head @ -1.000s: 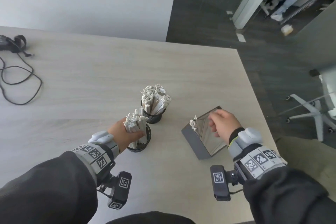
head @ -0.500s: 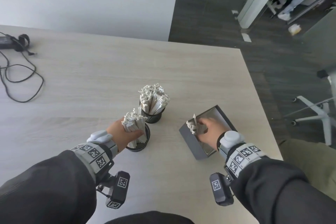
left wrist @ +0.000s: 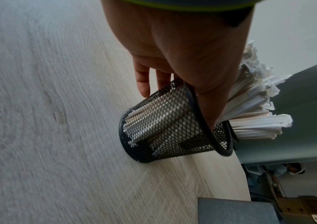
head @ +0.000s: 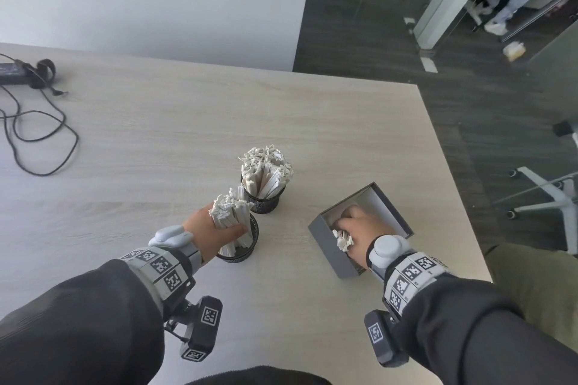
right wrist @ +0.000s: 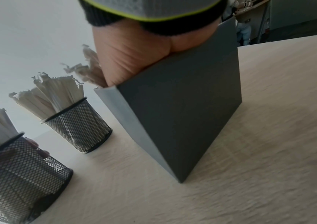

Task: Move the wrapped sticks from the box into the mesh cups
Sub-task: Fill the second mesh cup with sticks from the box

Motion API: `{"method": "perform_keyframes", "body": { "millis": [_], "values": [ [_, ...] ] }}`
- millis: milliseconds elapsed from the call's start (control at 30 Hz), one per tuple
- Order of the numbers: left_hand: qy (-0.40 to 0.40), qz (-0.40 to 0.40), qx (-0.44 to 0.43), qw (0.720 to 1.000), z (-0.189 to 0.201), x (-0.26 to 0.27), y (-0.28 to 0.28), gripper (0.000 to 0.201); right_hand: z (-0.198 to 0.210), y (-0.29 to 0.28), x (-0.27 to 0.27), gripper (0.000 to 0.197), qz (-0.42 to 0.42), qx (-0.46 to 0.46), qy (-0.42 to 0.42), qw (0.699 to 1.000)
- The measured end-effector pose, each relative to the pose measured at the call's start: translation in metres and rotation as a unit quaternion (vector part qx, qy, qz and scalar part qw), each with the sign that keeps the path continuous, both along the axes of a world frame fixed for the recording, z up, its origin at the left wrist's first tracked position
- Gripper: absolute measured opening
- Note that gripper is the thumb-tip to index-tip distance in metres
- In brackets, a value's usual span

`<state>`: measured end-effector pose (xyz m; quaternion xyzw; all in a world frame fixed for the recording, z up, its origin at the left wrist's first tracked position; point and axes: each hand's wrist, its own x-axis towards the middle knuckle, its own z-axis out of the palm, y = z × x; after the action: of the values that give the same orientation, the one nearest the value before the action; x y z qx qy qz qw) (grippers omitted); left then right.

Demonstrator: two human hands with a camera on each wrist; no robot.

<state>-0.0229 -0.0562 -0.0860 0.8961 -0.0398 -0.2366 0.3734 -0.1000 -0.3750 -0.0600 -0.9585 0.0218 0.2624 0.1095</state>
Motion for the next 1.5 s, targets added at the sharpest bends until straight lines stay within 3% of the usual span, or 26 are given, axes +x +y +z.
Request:
{"method": "perform_keyframes", "body": {
  "millis": [100, 200, 300, 367, 400, 500, 600, 633, 700, 767, 1033, 1200, 1367, 1500],
  "values": [
    [0.004, -0.006, 0.002, 1.0, 0.002, 0.0, -0.001, 0.024, 0.001, 0.002, -0.003, 0.018, -0.029, 0.028, -0.033, 0.999],
    [0.007, -0.005, -0.003, 1.0, 0.003, 0.0, 0.001, 0.024, 0.006, 0.004, -0.009, 0.032, -0.139, 0.104, -0.099, 0.98],
    [0.009, -0.006, -0.005, 1.0, 0.005, 0.0, 0.0, 0.024, 0.022, 0.003, -0.011, 0.017, -0.285, 0.204, -0.188, 0.918],
    [0.01, -0.005, -0.003, 1.0, 0.008, -0.001, -0.001, 0.022, 0.033, -0.006, -0.01, 0.015, -0.339, 0.243, -0.24, 0.876],
    [0.011, -0.004, -0.003, 1.0, 0.01, -0.001, -0.001, 0.022, 0.04, -0.012, -0.008, 0.018, -0.352, 0.255, -0.248, 0.866],
    [0.015, -0.009, -0.005, 1.0, 0.011, -0.001, -0.002, 0.023, 0.06, -0.014, -0.002, 0.028, -0.328, 0.264, -0.255, 0.871],
    [0.024, -0.022, -0.006, 0.999, 0.014, 0.0, 0.0, 0.031, 0.077, 0.015, 0.012, 0.024, -0.355, 0.368, -0.267, 0.817],
    [0.026, -0.029, -0.008, 0.999, 0.015, 0.001, 0.0, 0.034, 0.08, 0.028, 0.016, 0.023, -0.341, 0.394, -0.254, 0.815],
    [0.03, -0.031, -0.022, 0.999, 0.017, 0.0, 0.004, 0.042, 0.082, 0.06, 0.021, 0.024, -0.245, 0.404, -0.217, 0.854],
    [0.036, -0.026, -0.055, 0.998, 0.016, -0.002, 0.01, 0.053, 0.079, 0.086, 0.023, 0.025, -0.205, 0.394, -0.182, 0.877],
    [0.035, -0.048, -0.101, 0.993, 0.017, -0.021, 0.036, 0.08, 0.04, 0.152, 0.03, 0.036, -0.189, 0.347, -0.152, 0.906],
    [0.034, -0.05, -0.116, 0.991, 0.012, -0.026, 0.038, 0.099, 0.03, 0.171, 0.035, 0.032, -0.119, 0.267, -0.1, 0.951],
    [0.017, -0.038, -0.14, 0.989, 0.008, -0.025, 0.034, 0.091, 0.028, 0.16, 0.029, 0.035, -0.092, 0.27, -0.101, 0.953],
    [0.027, -0.038, -0.137, 0.989, 0.007, -0.021, 0.03, 0.098, 0.024, 0.144, 0.018, 0.038, -0.102, 0.331, -0.118, 0.931]
  ]
}}
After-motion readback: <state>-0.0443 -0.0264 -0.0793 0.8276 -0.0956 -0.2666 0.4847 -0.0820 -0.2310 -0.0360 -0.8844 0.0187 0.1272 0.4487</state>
